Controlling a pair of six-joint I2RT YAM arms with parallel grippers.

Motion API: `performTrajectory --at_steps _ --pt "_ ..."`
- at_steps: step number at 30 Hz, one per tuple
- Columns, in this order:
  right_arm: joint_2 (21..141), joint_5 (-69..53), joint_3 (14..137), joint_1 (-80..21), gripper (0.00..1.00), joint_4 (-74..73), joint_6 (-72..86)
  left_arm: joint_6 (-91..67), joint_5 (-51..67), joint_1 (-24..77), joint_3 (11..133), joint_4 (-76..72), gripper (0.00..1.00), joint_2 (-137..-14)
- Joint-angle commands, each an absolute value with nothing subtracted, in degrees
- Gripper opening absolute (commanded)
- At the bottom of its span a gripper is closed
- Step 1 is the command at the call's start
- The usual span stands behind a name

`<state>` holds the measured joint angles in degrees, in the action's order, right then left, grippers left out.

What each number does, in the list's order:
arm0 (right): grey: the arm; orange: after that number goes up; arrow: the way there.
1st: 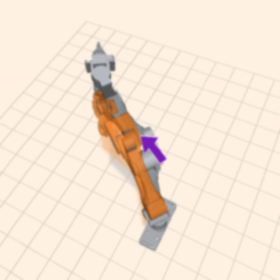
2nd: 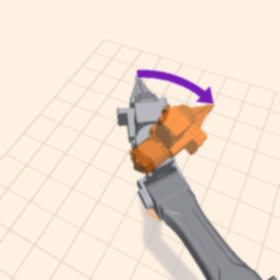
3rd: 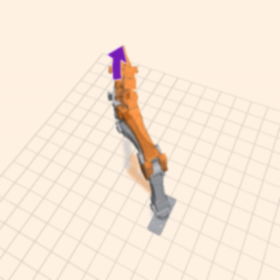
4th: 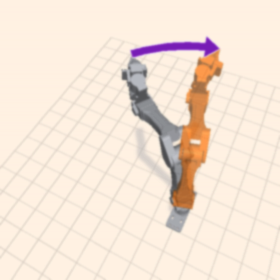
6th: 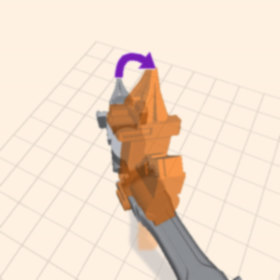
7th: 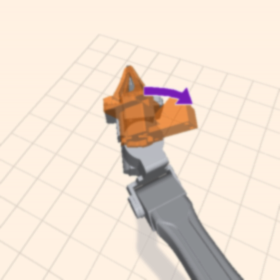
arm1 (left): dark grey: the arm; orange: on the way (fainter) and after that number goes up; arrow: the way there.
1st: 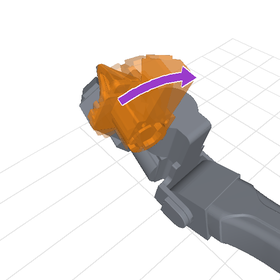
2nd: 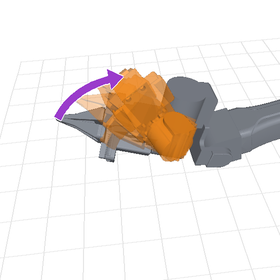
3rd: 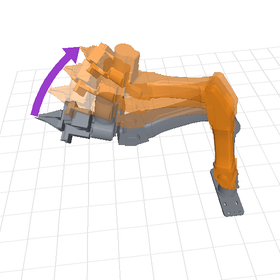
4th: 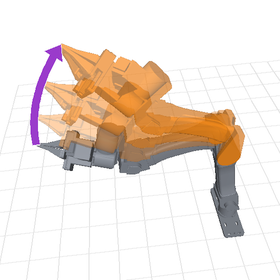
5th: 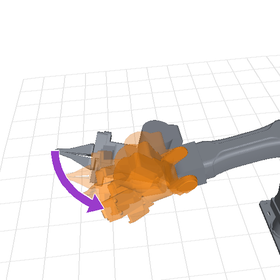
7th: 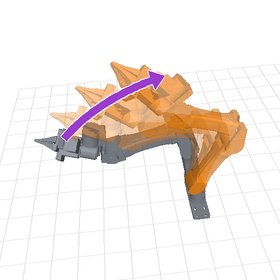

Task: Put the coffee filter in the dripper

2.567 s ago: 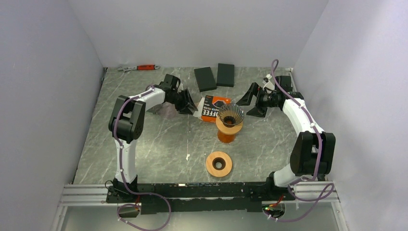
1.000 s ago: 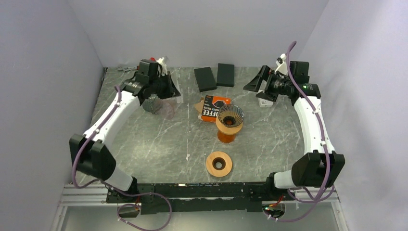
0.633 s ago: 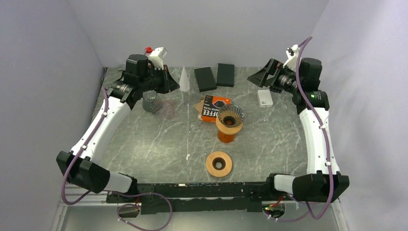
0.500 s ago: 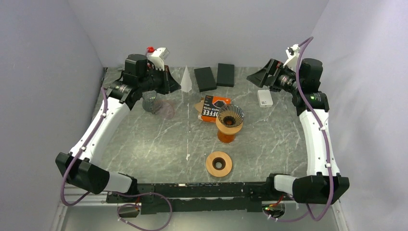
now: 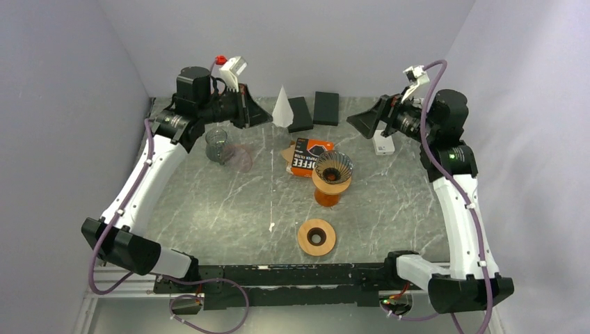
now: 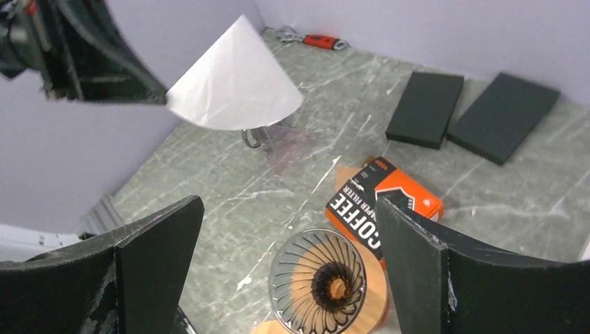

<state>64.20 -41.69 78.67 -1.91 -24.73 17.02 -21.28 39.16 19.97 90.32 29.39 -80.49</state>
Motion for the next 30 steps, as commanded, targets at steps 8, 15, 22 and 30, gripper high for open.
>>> performTrajectory --at_steps 8,15,22,30 --pt "57.6 -31.0 74.1 -13.2 1.00 -18.1 -1.6 -48.0 35.5 19.9 102.3 34.3 0.00 -86.3" --pt "58.0 -30.5 72.6 -17.2 1.00 -17.7 -10.0 -65.7 37.7 19.9 99.7 28.2 0.00 -86.0" --pt "57.5 -24.2 67.3 -23.3 1.00 -10.1 -15.4 -71.1 40.3 21.3 101.9 27.9 0.00 -87.1" --pt "59.7 -23.0 65.7 -28.2 0.97 -1.2 -13.1 -76.6 40.1 24.7 99.7 21.5 0.00 -86.3"
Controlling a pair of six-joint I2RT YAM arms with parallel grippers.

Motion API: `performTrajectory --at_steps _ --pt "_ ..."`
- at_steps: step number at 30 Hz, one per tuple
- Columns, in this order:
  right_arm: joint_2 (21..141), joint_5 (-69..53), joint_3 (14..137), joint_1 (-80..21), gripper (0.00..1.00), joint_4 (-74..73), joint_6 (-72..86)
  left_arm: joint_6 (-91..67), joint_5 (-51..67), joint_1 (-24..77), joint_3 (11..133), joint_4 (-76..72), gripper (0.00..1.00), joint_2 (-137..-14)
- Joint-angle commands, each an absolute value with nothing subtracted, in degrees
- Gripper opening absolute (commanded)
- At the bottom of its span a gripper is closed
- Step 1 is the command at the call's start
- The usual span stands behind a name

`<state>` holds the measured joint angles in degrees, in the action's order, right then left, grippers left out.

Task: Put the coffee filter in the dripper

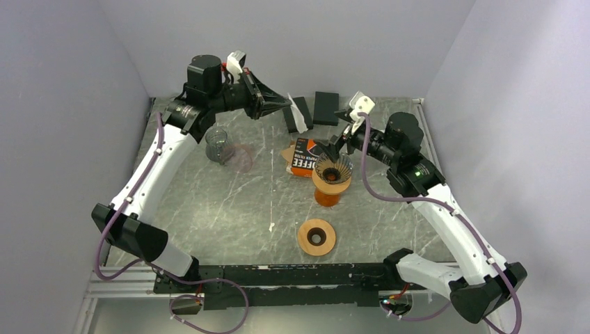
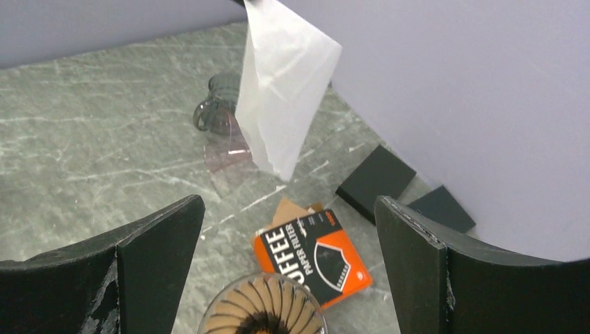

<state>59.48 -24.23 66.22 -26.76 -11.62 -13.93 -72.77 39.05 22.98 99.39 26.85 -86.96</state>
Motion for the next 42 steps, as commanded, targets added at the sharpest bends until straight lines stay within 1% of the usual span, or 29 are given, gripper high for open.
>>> performTrajectory --at_steps 1,4,8,11,13,18,25,33,42 --pt "59.5 -22.7 64.7 -28.3 0.97 -0.3 -12.1 -76.4 39.9 25.1 100.0 21.7 0.00 -86.5" --pt "59.3 -21.5 62.4 -28.5 0.93 5.9 -7.6 -76.2 40.1 26.2 100.8 21.9 0.00 -87.0" --pt "59.9 -22.6 61.9 -28.7 0.82 6.8 -5.8 -77.3 40.7 26.6 100.2 20.4 0.00 -87.2" --pt "60.2 -21.7 62.2 -28.7 0.72 5.8 -6.0 -78.2 40.9 26.8 99.4 19.1 0.00 -86.9" --pt "60.1 -19.5 62.2 -28.7 0.62 5.4 -5.6 -78.0 40.9 26.9 99.7 19.4 0.00 -87.1" --pt "59.9 -19.0 62.1 -28.7 0.55 5.1 -5.4 -78.5 41.5 27.0 100.0 19.2 0.00 -87.4" --pt "60.8 -20.5 62.7 -28.7 0.55 5.6 -4.6 -79.4 41.8 27.4 99.8 17.9 0.00 -87.5" --pt "62.1 -24.6 64.7 -28.8 0.62 3.7 -5.2 -79.7 41.3 27.5 98.6 17.6 0.00 -86.7" --pt "61.5 -25.8 65.4 -28.8 0.63 3.6 -5.1 -80.0 41.1 27.5 97.6 17.4 0.00 -86.2"
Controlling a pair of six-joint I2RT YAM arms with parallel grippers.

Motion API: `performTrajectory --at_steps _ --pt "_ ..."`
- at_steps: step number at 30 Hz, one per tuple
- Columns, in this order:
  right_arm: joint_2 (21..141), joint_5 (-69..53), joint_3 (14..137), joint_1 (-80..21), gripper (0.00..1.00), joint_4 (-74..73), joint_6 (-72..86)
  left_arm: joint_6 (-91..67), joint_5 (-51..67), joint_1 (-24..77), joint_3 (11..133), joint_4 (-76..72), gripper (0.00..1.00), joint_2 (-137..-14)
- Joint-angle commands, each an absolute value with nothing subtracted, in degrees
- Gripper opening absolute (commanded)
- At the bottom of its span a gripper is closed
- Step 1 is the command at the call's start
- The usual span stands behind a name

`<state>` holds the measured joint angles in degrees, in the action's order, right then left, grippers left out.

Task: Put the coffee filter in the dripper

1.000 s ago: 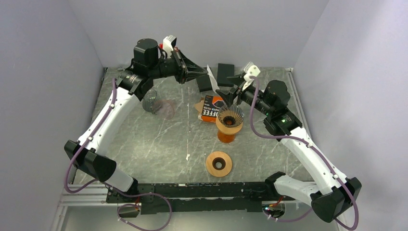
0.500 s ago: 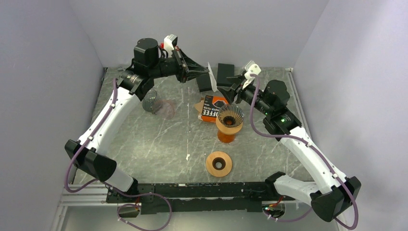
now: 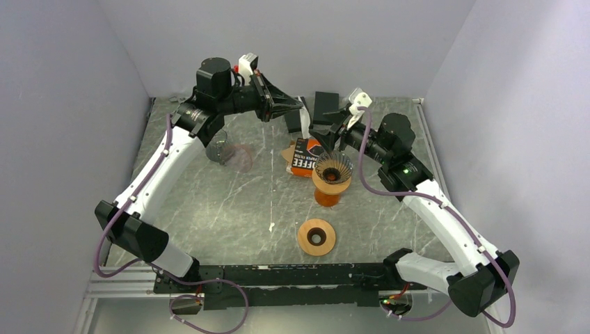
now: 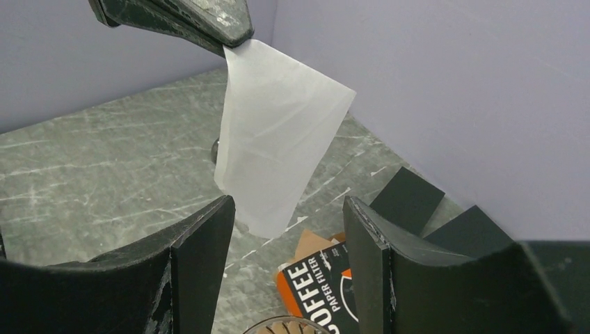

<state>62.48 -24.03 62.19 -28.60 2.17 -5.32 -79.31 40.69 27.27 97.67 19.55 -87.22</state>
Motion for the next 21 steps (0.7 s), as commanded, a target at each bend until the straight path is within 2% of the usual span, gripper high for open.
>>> performTrajectory --at_steps 1,15,21 --pt "61.5 -25.8 65.4 -28.8 0.63 3.3 -5.3 -80.0 41.2 27.5 97.5 17.4 0.00 -86.2" --pt "59.5 -24.8 63.8 -28.8 0.65 1.5 -5.7 -80.1 40.9 27.5 96.6 16.7 0.00 -86.0" --pt "61.1 -21.0 64.6 -28.8 0.54 0.6 -5.9 -80.5 41.1 27.6 95.9 16.4 0.00 -85.6"
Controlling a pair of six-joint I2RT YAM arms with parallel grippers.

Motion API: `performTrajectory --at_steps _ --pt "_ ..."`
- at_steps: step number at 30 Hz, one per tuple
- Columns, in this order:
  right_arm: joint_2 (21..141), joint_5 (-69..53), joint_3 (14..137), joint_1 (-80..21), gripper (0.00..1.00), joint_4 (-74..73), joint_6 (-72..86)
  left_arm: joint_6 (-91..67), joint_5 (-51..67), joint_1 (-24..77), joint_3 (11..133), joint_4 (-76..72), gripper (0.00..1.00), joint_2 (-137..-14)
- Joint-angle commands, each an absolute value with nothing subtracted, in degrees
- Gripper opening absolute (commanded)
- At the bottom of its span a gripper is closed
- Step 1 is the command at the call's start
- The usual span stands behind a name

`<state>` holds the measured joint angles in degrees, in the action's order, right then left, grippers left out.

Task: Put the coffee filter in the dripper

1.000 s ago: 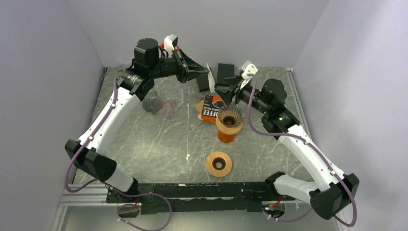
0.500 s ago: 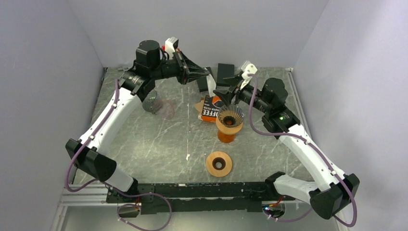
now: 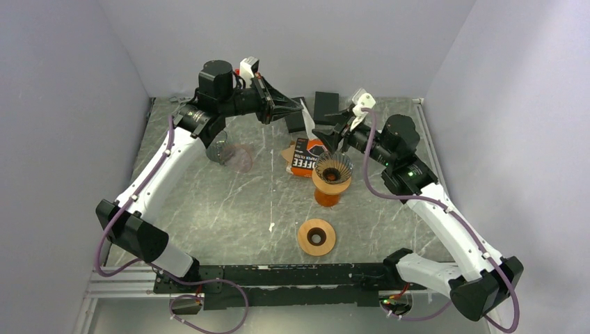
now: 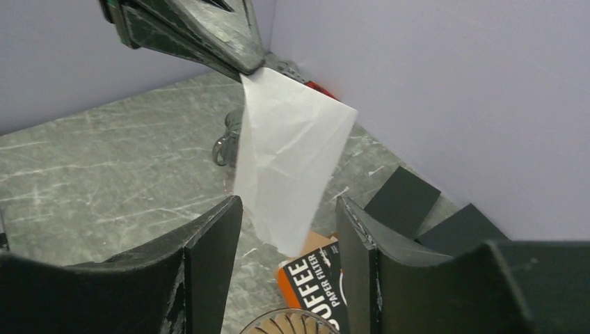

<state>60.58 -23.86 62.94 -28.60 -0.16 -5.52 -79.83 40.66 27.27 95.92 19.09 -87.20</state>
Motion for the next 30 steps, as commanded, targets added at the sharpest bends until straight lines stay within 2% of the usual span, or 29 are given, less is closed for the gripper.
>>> performTrajectory --at_steps 1,12,16,19,30 --pt "61.2 -21.0 64.7 -28.8 0.54 0.6 -6.0 -80.7 41.0 27.7 95.8 16.2 0.00 -85.5" --pt "62.9 -22.1 64.5 -28.8 0.53 2.3 -4.3 -80.8 41.1 27.9 95.8 16.1 0.00 -85.3" --pt "64.0 -19.7 65.6 -28.8 0.41 1.0 -4.5 -81.1 41.2 27.9 95.9 16.0 0.00 -85.3" --pt "65.5 -18.9 67.1 -28.8 0.36 0.3 -4.6 -81.7 41.5 27.9 95.5 15.4 0.00 -85.2" --pt "67.3 -20.5 68.9 -28.8 0.34 2.4 -3.9 -83.1 39.9 28.2 92.8 15.0 0.00 -83.9"
